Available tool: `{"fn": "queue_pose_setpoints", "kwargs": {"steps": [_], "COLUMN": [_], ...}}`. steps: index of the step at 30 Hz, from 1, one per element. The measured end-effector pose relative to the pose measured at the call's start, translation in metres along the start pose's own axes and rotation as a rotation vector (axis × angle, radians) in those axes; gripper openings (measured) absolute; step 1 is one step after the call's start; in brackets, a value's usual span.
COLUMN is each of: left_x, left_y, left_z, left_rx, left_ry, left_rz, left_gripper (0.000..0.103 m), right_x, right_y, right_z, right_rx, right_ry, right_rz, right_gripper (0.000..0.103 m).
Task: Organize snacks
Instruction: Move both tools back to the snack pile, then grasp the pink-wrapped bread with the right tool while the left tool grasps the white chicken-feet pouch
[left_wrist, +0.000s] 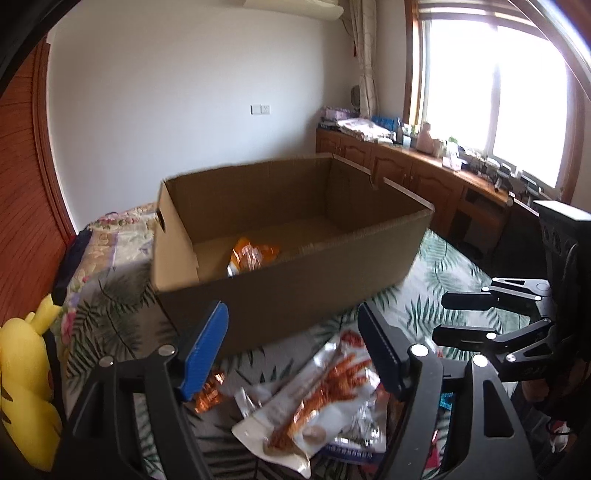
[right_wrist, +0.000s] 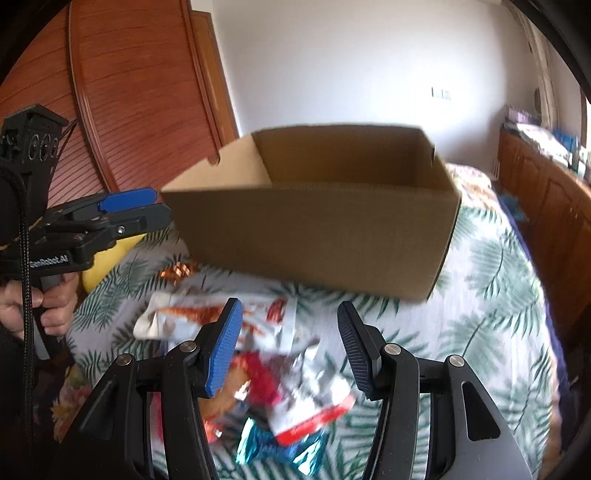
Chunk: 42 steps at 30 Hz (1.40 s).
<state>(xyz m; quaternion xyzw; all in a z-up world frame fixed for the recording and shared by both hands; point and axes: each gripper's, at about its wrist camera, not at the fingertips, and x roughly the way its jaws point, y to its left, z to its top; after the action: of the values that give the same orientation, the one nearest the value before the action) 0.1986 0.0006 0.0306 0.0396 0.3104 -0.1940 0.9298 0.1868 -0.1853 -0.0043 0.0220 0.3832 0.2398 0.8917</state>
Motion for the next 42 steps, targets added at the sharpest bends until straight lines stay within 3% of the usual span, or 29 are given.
{"fn": "queue_pose_setpoints", "kwargs": {"steps": [4,11,26,34,42], "left_x": [0.015,0.022,0.011,0.008,0.011], "left_y": [-0.007,-0.007,0.005,0.002,0.0], "left_z": [-0.021,-0.043,-0.054,-0.051,-0.049], "left_rx": [0.007,-0.018,-0.052,-0.045,-0.049], "left_ry": [0.065,0.108,0.102,0.094,0.09], "left_rz": [-0.008,-0.009,-0.004,-0.008,-0.015], "left_gripper": [0.074,0.074,0.074,0.074,0.074], "right_x": [0.004,0.009,0.027,0.026,0.017], "right_y": [0.006,0.025,0.054,0.054,0.027], "right_z": [-0.022,-0.039,-0.052,-0.051,-0.049], "right_rx": [0.029,0.046,0.011,-0.032,-0.001], "right_ry": [0.029,0.042,0.091,0.119,0.148], "right_rz": [0.021,0.044,-0.064,-0.086,-0.101], "right_gripper": [0.055,0.055,0.056,0.056,0.057]}}
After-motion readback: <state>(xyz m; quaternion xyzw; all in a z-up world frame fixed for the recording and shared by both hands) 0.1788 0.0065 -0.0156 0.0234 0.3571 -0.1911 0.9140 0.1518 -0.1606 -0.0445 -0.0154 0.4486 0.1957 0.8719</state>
